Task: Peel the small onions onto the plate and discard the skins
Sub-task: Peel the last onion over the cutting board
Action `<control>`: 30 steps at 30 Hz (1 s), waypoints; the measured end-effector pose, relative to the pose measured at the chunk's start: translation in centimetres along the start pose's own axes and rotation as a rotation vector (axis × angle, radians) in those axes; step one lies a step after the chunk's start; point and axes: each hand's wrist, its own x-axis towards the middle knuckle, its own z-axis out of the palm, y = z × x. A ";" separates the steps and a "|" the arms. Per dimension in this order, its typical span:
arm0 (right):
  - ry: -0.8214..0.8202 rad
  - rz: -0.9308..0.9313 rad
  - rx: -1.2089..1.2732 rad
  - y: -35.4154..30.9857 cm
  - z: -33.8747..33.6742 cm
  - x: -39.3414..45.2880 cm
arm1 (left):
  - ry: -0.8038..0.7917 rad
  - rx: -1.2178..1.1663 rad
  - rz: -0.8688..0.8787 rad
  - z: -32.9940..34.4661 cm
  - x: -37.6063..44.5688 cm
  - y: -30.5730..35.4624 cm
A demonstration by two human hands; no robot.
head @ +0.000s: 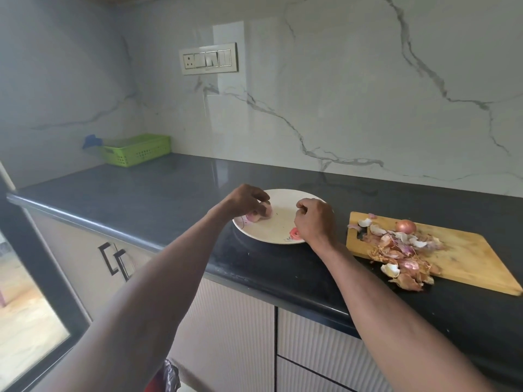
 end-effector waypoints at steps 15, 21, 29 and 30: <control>0.221 -0.030 0.127 -1.0 -3.1 -1.5 | 0.700 -0.170 0.267 6.6 -3.6 2.9; 0.326 -0.048 0.183 0.9 -9.9 -1.8 | 0.669 -0.386 0.371 11.6 -4.6 8.3; 0.169 0.271 0.094 10.5 -19.5 -0.1 | 0.231 -0.371 0.465 18.1 -3.3 15.1; 0.123 0.308 0.077 11.4 -20.0 0.1 | 0.187 -0.324 0.476 18.5 -2.9 15.7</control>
